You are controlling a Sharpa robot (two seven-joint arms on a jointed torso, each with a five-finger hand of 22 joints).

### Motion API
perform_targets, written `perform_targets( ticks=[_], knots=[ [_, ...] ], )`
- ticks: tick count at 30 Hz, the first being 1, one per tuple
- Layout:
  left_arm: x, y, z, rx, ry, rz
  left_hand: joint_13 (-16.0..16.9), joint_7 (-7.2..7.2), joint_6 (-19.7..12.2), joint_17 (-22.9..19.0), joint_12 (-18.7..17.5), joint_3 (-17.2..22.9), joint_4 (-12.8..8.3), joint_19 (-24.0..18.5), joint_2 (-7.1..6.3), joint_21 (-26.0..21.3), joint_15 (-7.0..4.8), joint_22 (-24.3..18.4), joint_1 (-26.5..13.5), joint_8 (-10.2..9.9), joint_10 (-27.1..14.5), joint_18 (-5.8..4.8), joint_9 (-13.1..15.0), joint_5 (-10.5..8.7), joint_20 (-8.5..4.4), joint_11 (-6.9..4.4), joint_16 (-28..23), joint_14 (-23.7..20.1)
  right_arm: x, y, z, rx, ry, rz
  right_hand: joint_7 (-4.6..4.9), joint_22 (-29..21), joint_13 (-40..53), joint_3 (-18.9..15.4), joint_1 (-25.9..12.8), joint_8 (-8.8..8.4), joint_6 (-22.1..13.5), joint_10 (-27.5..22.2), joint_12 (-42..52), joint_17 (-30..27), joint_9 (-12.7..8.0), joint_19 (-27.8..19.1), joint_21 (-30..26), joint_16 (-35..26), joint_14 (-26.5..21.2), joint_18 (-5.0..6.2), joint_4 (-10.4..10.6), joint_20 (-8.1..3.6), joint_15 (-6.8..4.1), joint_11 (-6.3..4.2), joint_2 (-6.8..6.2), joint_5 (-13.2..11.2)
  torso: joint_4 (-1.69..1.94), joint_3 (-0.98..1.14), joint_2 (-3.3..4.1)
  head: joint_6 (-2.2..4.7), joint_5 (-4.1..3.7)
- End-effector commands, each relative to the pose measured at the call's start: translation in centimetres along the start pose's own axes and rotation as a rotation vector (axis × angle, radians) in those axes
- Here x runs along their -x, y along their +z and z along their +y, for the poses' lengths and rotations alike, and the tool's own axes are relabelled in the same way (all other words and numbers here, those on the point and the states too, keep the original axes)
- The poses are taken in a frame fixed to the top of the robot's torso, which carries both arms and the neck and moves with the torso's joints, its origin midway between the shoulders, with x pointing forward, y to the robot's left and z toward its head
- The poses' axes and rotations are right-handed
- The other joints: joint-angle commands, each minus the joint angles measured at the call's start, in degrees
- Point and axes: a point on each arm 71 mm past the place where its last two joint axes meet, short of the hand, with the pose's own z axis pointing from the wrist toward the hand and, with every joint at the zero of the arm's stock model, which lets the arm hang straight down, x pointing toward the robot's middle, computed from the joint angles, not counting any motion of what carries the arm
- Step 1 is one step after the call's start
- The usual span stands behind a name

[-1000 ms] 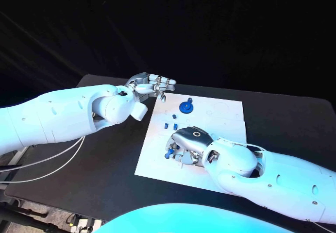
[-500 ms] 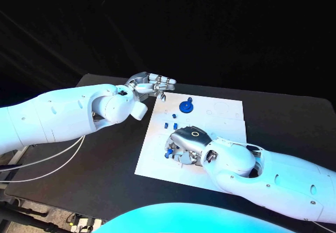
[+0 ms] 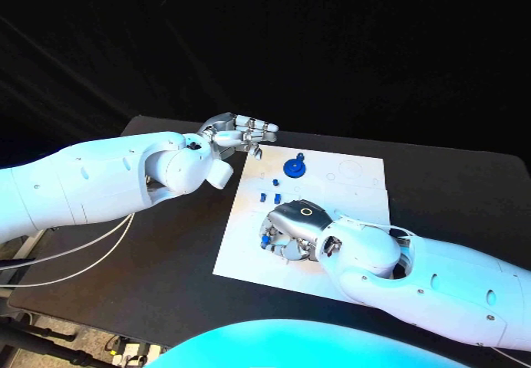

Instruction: Assemble the parts on the task board

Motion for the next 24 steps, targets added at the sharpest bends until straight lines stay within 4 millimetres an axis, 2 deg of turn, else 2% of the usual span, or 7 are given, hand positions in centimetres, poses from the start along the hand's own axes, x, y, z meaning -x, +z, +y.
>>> perform_targets(
  ticks=[1,11,13,17,20,21,24],
  knots=[
    [-0.2,0.0,-0.1,-0.003,-0.002,0.019,0.06,0.29,-0.29,-0.07,0.20,-0.29,0.02,-0.29,0.68,-0.32,0.01,-0.06,0.02,-0.12,-0.38,0.76,-0.09,0.00,0.11,-0.08,-0.39,-0.22,-0.1,-0.1,-0.1,0.000,-0.009,0.007,-0.13,3.72,0.02,-0.07,-0.70,-0.46,-1.36,-0.36,-0.26,-0.35,-0.32,-0.08,-0.60,-0.12,2.09,-0.51,0.39,0.38,0.55,-0.11,-0.43,0.11,-0.03,0.02,0.02,-0.08,0.13],
    [-0.2,0.0,0.0,-0.001,-0.002,0.016,0.07,0.31,-0.32,-0.12,0.21,-0.31,0.08,-0.32,0.78,-0.41,0.02,-0.15,-0.04,-0.13,-0.44,0.77,-0.11,0.00,0.12,-0.06,-0.41,-0.24,0.2,-0.4,-0.1,0.005,0.003,-0.032,-0.15,3.66,0.00,-1.07,-1.82,-0.46,-4.09,-1.44,-0.48,-0.64,-0.95,-0.24,-1.13,-0.25,2.00,-0.42,0.51,0.48,0.61,-0.03,-1.37,-1.19,-0.04,0.07,0.01,-0.17,0.21],
    [-0.1,0.0,0.0,-0.001,-0.001,0.016,0.07,0.31,-0.33,-0.12,0.21,-0.31,0.09,-0.33,0.79,-0.43,0.03,-0.17,-0.05,-0.14,-0.46,0.77,-0.12,0.01,0.12,-0.06,-0.41,-0.24,0.4,-0.5,-0.1,0.002,0.004,-0.051,-0.03,3.45,-0.04,-1.87,-2.09,-0.47,-8.25,-2.54,-0.57,-0.68,-1.96,-0.52,-1.81,-0.25,1.99,-0.31,0.41,0.53,0.64,0.02,-1.73,-1.87,-0.06,0.06,-0.02,-0.17,0.20],
    [-0.1,0.0,0.0,-0.001,-0.001,0.015,0.07,0.32,-0.36,-0.14,0.21,-0.34,0.10,-0.33,0.79,-0.45,0.03,-0.18,-0.07,-0.15,-0.50,0.77,-0.13,0.00,0.12,-0.05,-0.42,-0.26,0.8,-1.1,-0.4,-0.008,0.008,-0.093,-1.62,2.95,0.10,-5.27,-1.83,-0.35,-14.33,-5.37,-0.05,-1.39,-3.55,-1.24,-3.42,-0.64,1.68,-0.04,0.21,0.71,1.06,0.27,-1.89,-2.11,-0.05,0.04,-0.09,-0.10,0.03],
    [-0.1,0.0,0.0,-0.001,-0.001,0.014,0.07,0.33,-0.39,-0.14,0.21,-0.36,0.11,-0.32,0.79,-0.44,0.04,-0.17,-0.09,-0.16,-0.53,0.77,-0.14,0.00,0.13,-0.04,-0.40,-0.26,1.7,-1.9,-1.0,-0.012,0.038,-0.150,-1.51,2.66,0.43,-7.40,-1.40,-0.01,-14.12,-6.04,1.13,-2.19,-3.60,-1.59,-4.38,-1.10,1.44,0.10,0.56,0.85,0.90,0.38,-1.34,-2.02,-0.10,-0.01,-0.15,0.28,-0.69],
    [-0.1,0.0,0.0,0.000,-0.001,0.014,0.07,0.33,-0.39,-0.14,0.21,-0.36,0.11,-0.32,0.79,-0.44,0.04,-0.17,-0.09,-0.16,-0.53,0.77,-0.14,0.00,0.13,-0.04,-0.40,-0.26,2.3,-2.5,-1.6,-0.019,0.083,-0.180,-0.59,2.32,0.78,-7.69,-1.32,1.04,-11.89,-5.10,2.23,-3.06,-3.16,-1.91,-5.26,-1.64,1.25,0.30,0.87,0.72,0.73,0.03,-0.75,-1.84,-0.09,-0.03,-0.15,0.38,-1.69],
    [0.0,0.0,0.1,0.001,-0.001,0.012,0.07,0.33,-0.39,-0.14,0.21,-0.36,0.11,-0.32,0.79,-0.44,0.04,-0.17,-0.09,-0.16,-0.53,0.77,-0.14,0.00,0.13,-0.04,-0.40,-0.26,4.2,-4.0,-4.2,-0.074,0.235,-0.233,0.58,1.37,1.41,-7.28,-0.97,3.35,-6.85,-2.85,4.26,-5.68,-2.23,-2.78,-7.56,-3.43,0.60,0.65,1.34,0.62,0.74,0.24,0.59,-1.74,-0.15,-0.05,-0.25,0.49,-3.20]
  ],
)
